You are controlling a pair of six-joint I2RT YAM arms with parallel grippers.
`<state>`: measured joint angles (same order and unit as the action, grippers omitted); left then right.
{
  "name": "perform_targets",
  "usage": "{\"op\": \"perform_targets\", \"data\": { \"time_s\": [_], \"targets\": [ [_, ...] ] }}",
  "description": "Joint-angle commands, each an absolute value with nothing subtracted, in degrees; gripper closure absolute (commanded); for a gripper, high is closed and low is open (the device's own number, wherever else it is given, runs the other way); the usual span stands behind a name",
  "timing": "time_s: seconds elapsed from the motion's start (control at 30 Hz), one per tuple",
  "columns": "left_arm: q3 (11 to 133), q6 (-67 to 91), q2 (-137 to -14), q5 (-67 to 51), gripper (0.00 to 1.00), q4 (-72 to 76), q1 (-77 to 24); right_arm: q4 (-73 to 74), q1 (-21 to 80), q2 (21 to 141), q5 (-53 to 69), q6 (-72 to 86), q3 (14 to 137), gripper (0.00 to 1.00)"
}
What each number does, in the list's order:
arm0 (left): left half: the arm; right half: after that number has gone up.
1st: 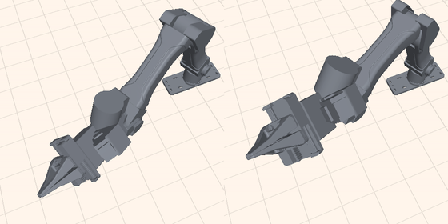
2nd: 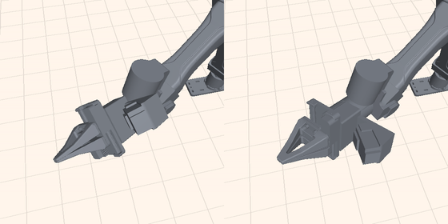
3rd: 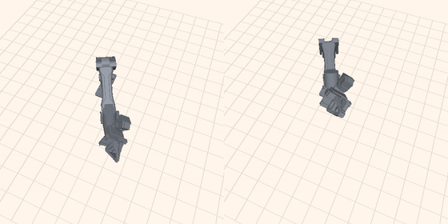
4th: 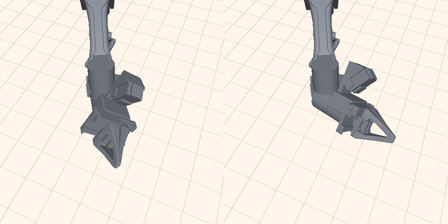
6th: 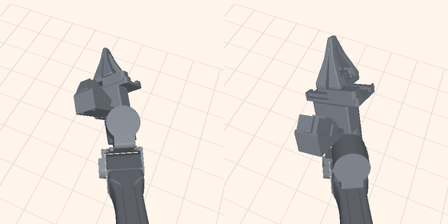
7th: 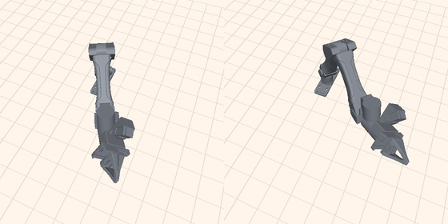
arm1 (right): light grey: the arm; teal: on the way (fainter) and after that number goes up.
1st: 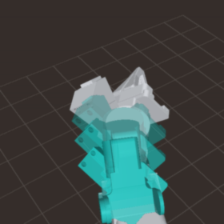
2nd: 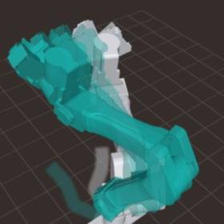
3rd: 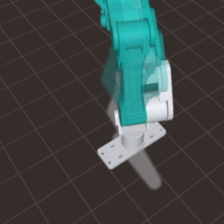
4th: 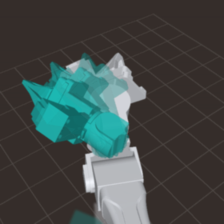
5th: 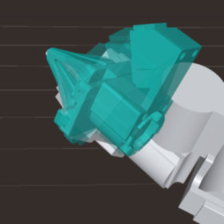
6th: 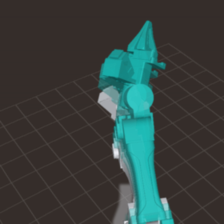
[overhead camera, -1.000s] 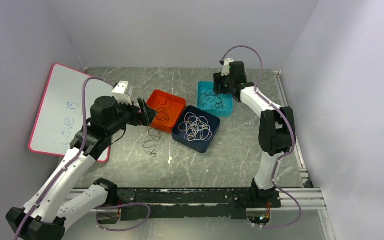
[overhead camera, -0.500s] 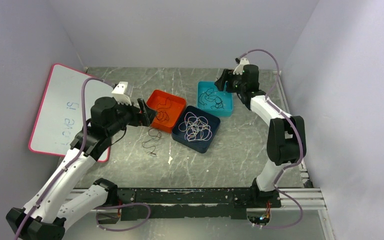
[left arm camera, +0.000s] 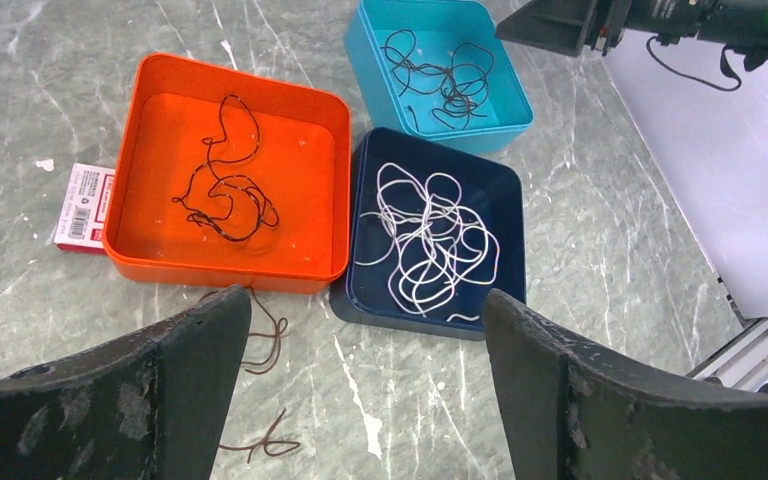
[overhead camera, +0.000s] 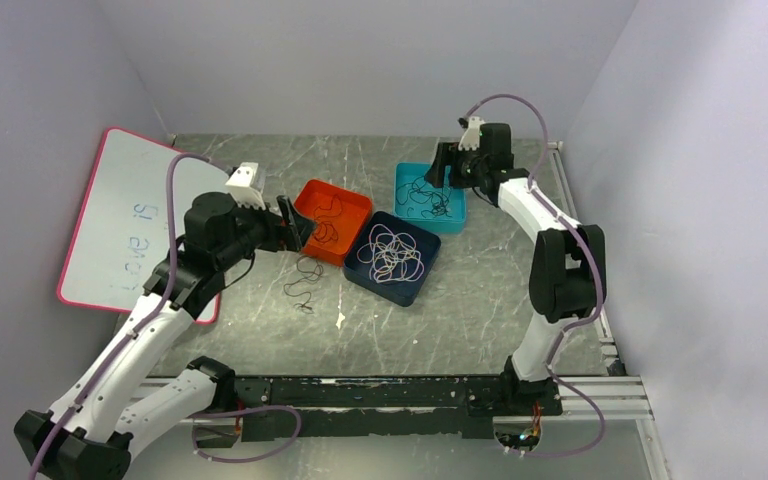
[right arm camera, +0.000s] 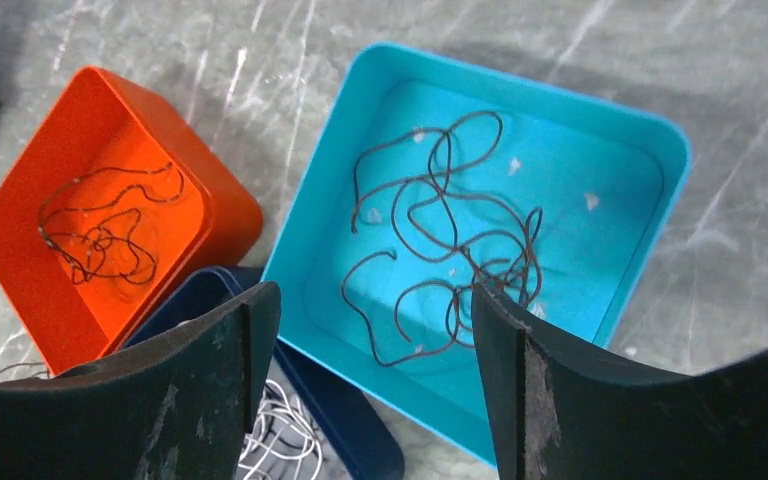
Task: Untangle the cables
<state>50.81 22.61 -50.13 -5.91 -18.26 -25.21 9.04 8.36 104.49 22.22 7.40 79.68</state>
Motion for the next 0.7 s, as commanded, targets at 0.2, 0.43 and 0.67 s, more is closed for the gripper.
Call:
{"op": "perform_targets", "data": {
  "time_s": [0.2, 0.43, 0.67],
  "targets": [
    [50.3, 23.2, -50.1, -5.3, 0.09, -16.6, -25.0, 2.1, 8.8, 94.6, 8.4, 11.7, 70.9, 0.27],
    [47.2, 26.9, -50.2, -2.3, 0.09, -16.2, -25.0, 1.9, 10.0, 88.4, 7.0, 16.3, 65.9, 0.31],
    [43.2, 32.0, -51.2, 0.8, 0.20, -17.4, -25.0, 6.6, 22.6, 85.1, -0.3, 14.4, 66.3, 0.32]
  ]
}}
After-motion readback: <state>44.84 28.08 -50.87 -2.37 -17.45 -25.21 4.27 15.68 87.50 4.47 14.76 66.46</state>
